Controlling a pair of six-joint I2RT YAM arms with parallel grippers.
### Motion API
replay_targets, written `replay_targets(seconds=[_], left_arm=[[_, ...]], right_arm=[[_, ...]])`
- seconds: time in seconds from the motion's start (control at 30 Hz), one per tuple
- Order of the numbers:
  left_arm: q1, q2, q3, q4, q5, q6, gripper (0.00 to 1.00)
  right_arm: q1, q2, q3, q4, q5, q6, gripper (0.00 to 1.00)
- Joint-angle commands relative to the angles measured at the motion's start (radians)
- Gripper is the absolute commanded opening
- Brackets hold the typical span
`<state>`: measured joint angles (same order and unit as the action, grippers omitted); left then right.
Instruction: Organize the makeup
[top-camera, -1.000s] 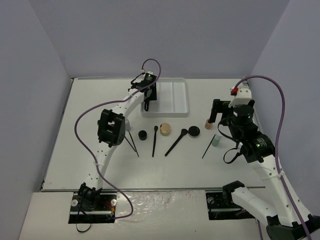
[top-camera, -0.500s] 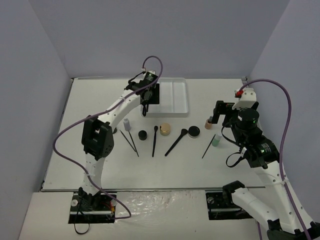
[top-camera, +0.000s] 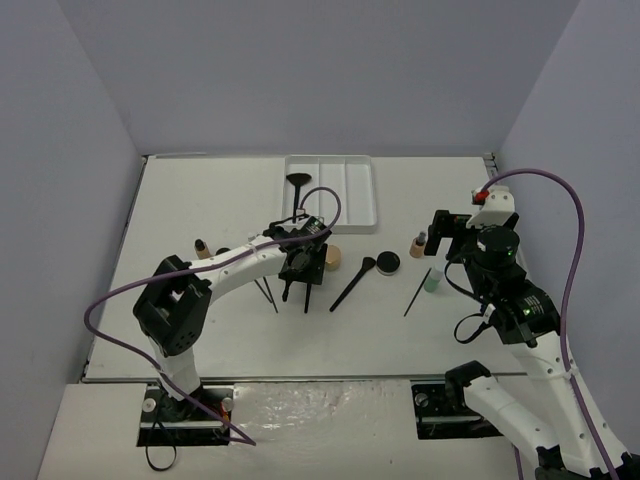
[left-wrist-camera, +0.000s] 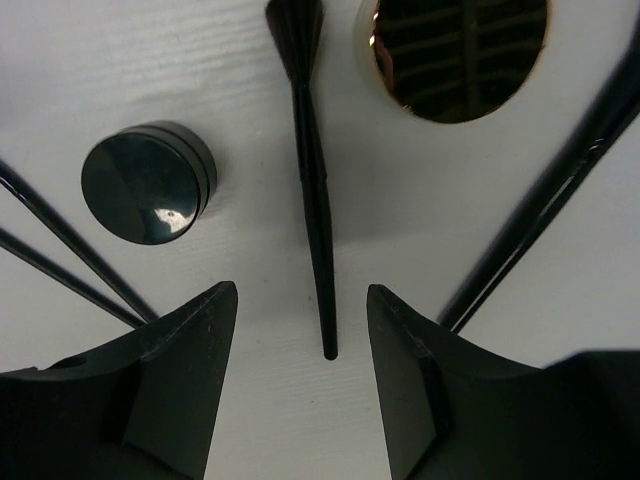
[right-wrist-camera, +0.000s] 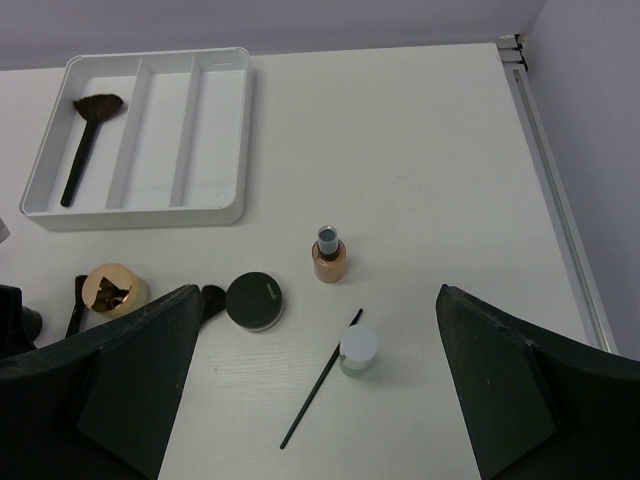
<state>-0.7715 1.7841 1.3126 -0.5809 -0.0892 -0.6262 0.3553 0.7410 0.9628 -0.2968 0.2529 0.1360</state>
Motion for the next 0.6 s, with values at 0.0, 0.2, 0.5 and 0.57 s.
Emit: replay_targets(seconds=[0.0, 0.2, 0.5, 0.57], left_arm=[[-0.016, -0.016, -0.004, 0.106, -0.012, -0.056, 0.48], [-0.022, 0.017, -0.047, 0.166, -0.007, -0.052, 0.45], [-0.045, 0.080, -0.055, 0.164, -0.015, -0.071, 0.20], [-0.051, 0.074, -0.062, 0.159, -0.018, -0.075, 0.10]], right_arm=[[0.007, -0.005, 0.002, 0.055, -0.016, 0.015, 1.00], [0.007, -0.011, 0.007, 0.047, -0.022, 0.014, 1.00], [0.007, -0.012, -0.001, 0.040, -0.032, 0.017, 1.00], [0.007, -0.017, -0.004, 0.039, -0.031, 0.019, 1.00]])
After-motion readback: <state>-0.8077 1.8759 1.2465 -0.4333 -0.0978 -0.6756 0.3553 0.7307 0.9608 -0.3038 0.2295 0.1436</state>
